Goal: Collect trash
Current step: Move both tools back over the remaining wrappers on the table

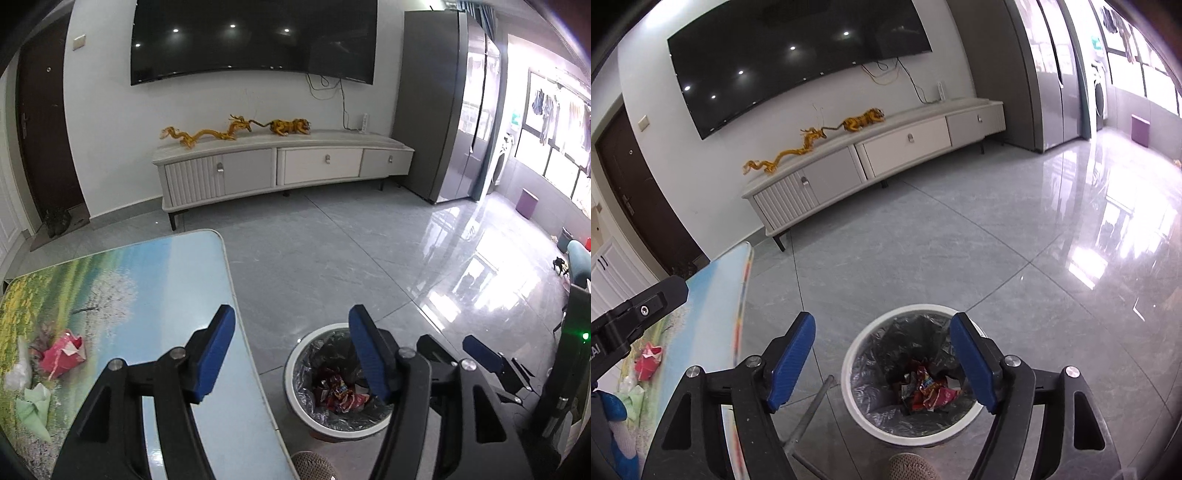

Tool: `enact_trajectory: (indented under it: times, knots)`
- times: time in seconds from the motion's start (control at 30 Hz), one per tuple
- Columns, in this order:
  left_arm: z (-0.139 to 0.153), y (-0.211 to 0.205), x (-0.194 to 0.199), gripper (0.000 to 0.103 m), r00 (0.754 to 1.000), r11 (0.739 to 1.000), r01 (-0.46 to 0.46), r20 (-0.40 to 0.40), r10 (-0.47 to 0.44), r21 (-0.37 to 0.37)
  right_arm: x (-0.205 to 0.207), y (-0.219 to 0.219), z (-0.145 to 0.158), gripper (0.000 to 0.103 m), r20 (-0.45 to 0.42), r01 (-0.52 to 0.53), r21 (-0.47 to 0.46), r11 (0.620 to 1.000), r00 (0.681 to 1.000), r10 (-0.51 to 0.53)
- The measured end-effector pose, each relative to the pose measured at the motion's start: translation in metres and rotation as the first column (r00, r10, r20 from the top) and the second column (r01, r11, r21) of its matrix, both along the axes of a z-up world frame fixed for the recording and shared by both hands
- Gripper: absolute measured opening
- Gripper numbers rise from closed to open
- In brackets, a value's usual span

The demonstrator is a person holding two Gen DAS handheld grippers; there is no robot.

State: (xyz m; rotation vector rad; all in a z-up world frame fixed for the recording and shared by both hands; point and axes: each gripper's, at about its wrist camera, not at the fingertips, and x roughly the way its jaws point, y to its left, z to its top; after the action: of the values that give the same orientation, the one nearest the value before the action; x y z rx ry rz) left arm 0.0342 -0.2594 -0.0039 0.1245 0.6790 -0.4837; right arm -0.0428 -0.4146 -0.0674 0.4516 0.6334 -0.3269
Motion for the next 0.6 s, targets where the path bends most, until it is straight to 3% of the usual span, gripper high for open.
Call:
enact_trajectory:
  times: [0.3,0.6]
  knots:
    - [0.033,0.065,-0.02,0.063,0.986,0.99,-0.131,0.099,0.135,-0.048,-0.011,0.045,0.041,0.091,0.054,0.0,-0.095,0.996,0.999,0.005]
    - [0.052,0.143,-0.034,0.074,0.942,0.951,-0.273,0.161,0.295,-0.145,-0.017,0.086,0.069,0.1,0.108,0.033,-0.174,0.984,0.994,-0.014]
